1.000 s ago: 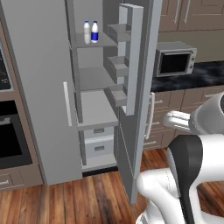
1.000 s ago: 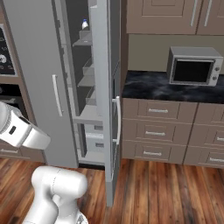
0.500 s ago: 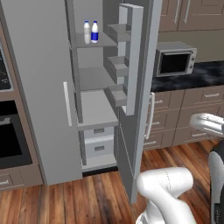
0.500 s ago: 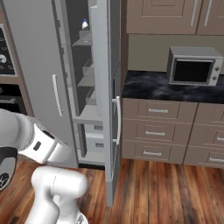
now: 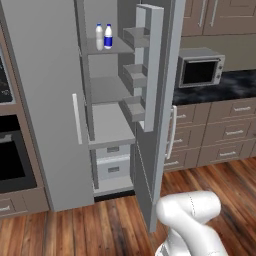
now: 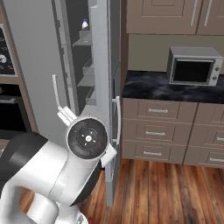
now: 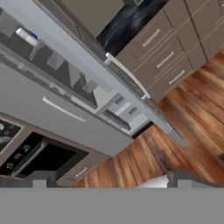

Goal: Take the bottled waters from the counter and place them in the freezer to freeze. Close the freezer door after placing the bottles.

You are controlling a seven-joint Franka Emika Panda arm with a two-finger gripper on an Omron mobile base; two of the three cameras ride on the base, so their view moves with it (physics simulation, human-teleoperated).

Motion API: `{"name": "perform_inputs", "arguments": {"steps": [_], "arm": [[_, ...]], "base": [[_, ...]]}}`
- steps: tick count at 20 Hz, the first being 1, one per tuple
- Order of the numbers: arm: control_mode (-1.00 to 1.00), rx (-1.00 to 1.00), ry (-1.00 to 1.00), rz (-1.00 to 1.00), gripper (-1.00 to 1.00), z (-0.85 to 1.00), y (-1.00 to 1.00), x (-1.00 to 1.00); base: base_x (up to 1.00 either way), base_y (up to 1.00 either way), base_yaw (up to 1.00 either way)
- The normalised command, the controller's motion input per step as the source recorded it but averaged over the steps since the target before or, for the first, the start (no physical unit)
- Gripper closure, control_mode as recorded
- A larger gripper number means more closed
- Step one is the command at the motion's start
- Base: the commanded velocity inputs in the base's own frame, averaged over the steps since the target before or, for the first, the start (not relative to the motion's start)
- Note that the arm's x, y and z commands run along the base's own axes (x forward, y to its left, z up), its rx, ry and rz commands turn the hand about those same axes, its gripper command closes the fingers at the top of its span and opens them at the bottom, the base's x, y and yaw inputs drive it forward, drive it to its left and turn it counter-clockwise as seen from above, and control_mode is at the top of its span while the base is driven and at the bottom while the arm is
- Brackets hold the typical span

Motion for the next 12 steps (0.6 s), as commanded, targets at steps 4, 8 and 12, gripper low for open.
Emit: {"name": "perform_inputs", "arguments": {"steps": [4,8,12], "arm": [[-1.00,0.51,-0.04,0.14,-1.00,0.00,-0.53,0.65],[-1.00,0.40,-0.02,0.03,-1.00,-0.12,-0.13,1.00],[-1.00,0.41,0.08,0.14,-1.00,-0.15,0.00,1.00]], "base": [[0.00,0.00,0.00],[0.00,0.00,0.00],[0.00,0.00,0.00]]}}
